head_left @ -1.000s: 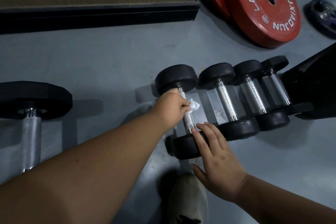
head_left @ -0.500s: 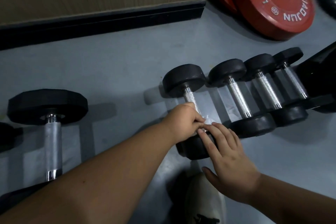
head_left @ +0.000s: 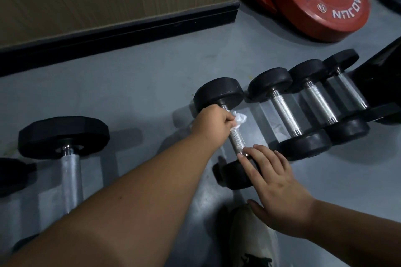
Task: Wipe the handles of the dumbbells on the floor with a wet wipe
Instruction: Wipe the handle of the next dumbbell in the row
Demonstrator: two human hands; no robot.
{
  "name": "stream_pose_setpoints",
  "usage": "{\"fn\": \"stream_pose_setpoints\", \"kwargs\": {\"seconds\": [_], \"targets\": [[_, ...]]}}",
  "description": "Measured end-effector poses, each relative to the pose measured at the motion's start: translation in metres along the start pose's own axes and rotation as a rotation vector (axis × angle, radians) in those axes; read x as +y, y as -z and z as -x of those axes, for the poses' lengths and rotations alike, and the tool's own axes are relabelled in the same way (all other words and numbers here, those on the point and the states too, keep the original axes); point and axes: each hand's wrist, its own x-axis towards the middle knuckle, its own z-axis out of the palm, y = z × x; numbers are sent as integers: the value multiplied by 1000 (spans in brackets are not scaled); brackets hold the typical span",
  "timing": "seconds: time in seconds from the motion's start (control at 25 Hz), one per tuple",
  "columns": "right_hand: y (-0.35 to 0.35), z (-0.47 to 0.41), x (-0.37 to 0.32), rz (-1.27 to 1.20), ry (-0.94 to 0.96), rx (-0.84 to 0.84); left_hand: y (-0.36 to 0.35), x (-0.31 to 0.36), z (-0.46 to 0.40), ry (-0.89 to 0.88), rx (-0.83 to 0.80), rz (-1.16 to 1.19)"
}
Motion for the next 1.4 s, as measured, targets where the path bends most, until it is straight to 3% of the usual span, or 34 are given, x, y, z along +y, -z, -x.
{"fn": "stream_pose_setpoints", "kwargs": {"seconds": [0.16, 0.36, 0.48, 0.72, 0.88, 1.08, 1.2, 1.4], "targets": [[1, -2, -7, 23, 5, -44, -14, -8, 15, 12, 134, 66], [1, -5, -19, 36, 44, -36, -11, -14, 39, -92, -208, 107], [2, -7, -25, 51, 102, -22, -4, -20, 47, -160, -272, 70], [2, -6, -22, 59, 87, -44, -8, -21, 41, -154, -133, 92], [5, -5, -17, 50, 84, -63, -5, -22, 22, -46, 59, 84], [6, -5, -20, 47, 80, -78, -5, -15, 8, 52, 166, 17], [5, -7, -23, 42, 83, -88, -12, -17, 22, -6, 220, 59], [8, -8, -26, 39, 121, -75, -15, -26, 53, -181, -100, 49]]}}
